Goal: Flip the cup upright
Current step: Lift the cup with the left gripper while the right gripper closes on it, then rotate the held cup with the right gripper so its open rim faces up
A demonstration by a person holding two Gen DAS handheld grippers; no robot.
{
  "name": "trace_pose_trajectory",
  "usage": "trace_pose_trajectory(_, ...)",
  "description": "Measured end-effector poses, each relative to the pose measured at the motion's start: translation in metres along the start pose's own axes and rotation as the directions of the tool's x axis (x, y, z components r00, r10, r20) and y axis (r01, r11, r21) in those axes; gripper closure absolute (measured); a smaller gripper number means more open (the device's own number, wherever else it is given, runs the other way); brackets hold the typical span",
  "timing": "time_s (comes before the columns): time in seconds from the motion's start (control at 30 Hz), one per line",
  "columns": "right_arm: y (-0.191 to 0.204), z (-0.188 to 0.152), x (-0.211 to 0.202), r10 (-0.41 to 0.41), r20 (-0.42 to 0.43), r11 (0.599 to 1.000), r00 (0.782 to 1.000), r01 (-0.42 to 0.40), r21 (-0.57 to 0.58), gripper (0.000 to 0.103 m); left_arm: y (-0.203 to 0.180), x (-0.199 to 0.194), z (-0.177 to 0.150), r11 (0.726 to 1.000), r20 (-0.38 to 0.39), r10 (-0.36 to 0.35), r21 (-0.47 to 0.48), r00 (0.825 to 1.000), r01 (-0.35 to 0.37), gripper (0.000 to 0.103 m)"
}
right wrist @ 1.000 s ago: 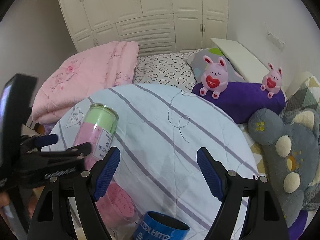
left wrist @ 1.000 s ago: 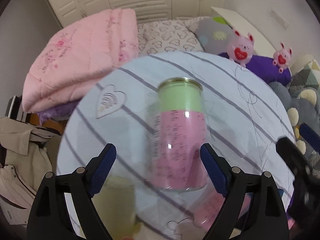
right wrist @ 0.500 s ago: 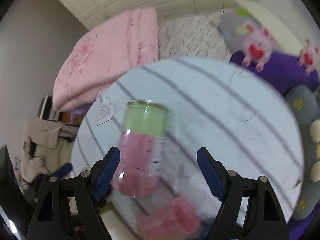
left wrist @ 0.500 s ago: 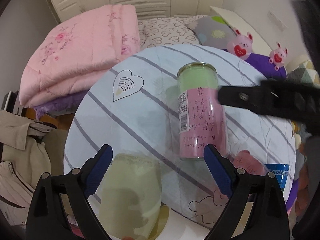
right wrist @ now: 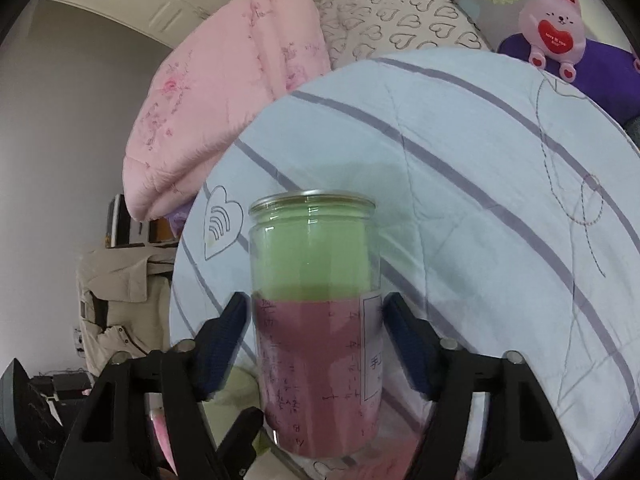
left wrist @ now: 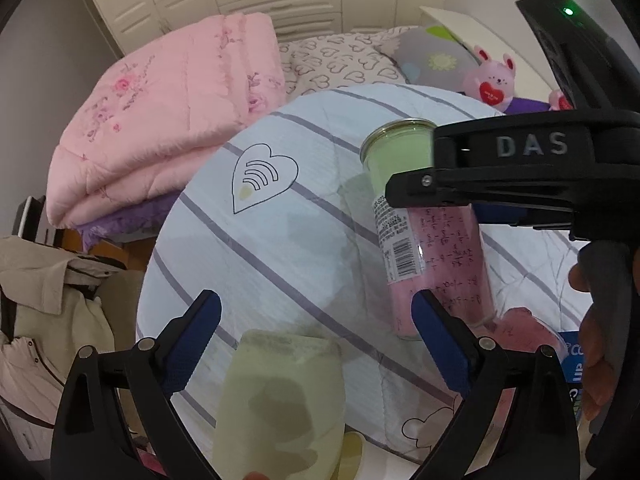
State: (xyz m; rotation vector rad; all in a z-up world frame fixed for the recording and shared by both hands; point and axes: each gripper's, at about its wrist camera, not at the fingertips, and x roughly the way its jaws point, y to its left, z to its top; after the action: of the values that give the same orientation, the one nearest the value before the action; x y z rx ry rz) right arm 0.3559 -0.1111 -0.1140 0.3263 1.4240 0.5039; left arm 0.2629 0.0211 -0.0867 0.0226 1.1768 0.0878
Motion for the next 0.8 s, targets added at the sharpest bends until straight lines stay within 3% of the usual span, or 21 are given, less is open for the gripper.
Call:
trace_pose_trajectory(0.13,-0.003,-0.003,-0.008,0.025,0.025,1.000,0.999,-0.025,-0.018,0.034,-0.002,-0.003,0.003,1.000,0.015,-0.013,-0.001,1.000,0.013,0.006)
trace_pose_trajectory(0.27,0.007,-0.011,-0.027,-0.019,0.133,0.995,0.991,0.031,-0.093,0.034,-0.011,-0.014,0.006,0.999,0.072,0.008,0.032,0.997,-0.011,0.006)
trace_pose_trajectory(0.47,0.013,-0.022,-0.053,-0.011,0.293,0.978,0.956,0.071,-0.196,0.034,-0.023,-0.004,0.016,0.998,0.070,0.040,0.049,0.997,-0.044,0.006)
trace_pose_trajectory(0.7,0.005,-0.039,-0.065,0.032,0.382,0.970,0.923,0.064,-0.234,0.034,-0.022,0.016,0.017,0.996,0.043,0.082,0.020,0.996,-0.083,0.006)
trace_pose_trajectory(0.8,0.002,-0.045,-0.066,0.029,0.404,0.969,0.914,0.074,-0.236,0.034,-0.024,0.010,0.013,0.999,0.061,0.037,0.029,0.997,-0.039,0.006)
